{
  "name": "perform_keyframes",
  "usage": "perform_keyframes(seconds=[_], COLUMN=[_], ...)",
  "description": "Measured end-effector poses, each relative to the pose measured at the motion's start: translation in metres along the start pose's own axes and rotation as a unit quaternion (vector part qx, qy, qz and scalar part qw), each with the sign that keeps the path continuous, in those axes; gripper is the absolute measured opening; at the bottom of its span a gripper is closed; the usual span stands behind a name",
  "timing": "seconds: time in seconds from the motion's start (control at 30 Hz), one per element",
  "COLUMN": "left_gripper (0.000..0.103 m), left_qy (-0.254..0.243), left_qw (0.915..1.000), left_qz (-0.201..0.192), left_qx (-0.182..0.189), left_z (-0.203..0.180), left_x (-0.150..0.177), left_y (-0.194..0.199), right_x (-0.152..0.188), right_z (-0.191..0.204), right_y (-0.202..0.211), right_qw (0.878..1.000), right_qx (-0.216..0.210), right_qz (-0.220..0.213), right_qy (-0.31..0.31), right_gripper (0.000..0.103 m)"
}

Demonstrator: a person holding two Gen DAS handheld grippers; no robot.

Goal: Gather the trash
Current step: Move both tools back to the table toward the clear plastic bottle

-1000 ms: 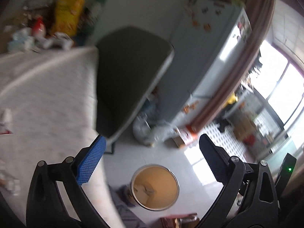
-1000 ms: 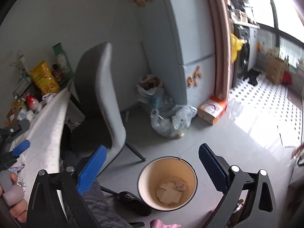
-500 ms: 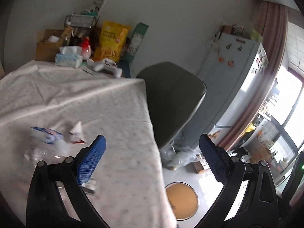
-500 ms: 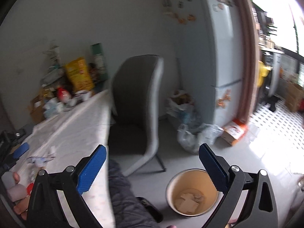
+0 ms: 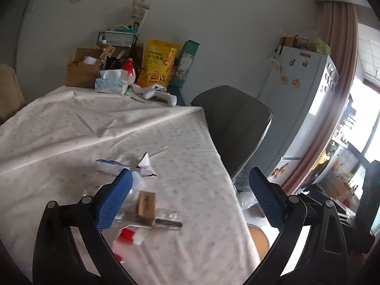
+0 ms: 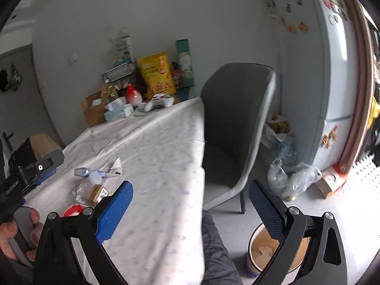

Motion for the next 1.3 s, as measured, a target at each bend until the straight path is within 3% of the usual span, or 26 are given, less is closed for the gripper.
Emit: perform_keyframes(seconds=[0.23,0.37,0.67,0.83,1.07,1.23,1.3], left_gripper=[0.097,0.097,0.097,0.096,0.083,0.080,0.072], left_qy=[-0.006,-0.013,0.015,0.040,0.049,0.040,0.037], left_qw=[0.9993,0.9990,0.9965,0.9939,0.9935,0.9940,0.9927], left_qz=[-0.021,-0.008,-0.003,0.023,0.063,0.087,0.102], left_qx=[-0.030,-0.041,-0.082,-0.101,-0.081,-0.052,-0.052], left_z=[0.024,0.037,0.087,0.117,0.123,0.107,0.103], left_x=[0.007,0.011,0.024,0.039,0.057,0.066,0.072], left_y=[0.026,0.037,0.058,0.060,0.041,0.025,0.017], right_x=[0.010,0.014,0.032,0.047,0.063,0.069,0.069], right_z=[0.025,0.035,0.060,0.079,0.086,0.081,0.079], right_y=[-0.008,-0.014,-0.029,-0.040,-0.052,-0.058,-0.059], right_qw=[0.999,0.998,0.990,0.984,0.981,0.979,0.978], right_qx=[-0.039,-0.066,-0.131,-0.152,-0.153,-0.156,-0.157], right_qz=[-0.012,-0.006,0.050,0.086,0.116,0.131,0.135], right_qy=[0.004,-0.001,0.005,0.023,0.033,0.023,0.020], right_gripper=[0.095,0.095,0.095,0.092,0.079,0.074,0.072])
Point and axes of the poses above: each gripper's, at about its wrist camera, not at the fingertips, and y roughly against the way its jaws point, z to its left, x to its underside, the point moved 2 cm from there along -y, roughly the way its jaws point, and after that the axes turned 14 degrees about -z, right-handed, at the moved point
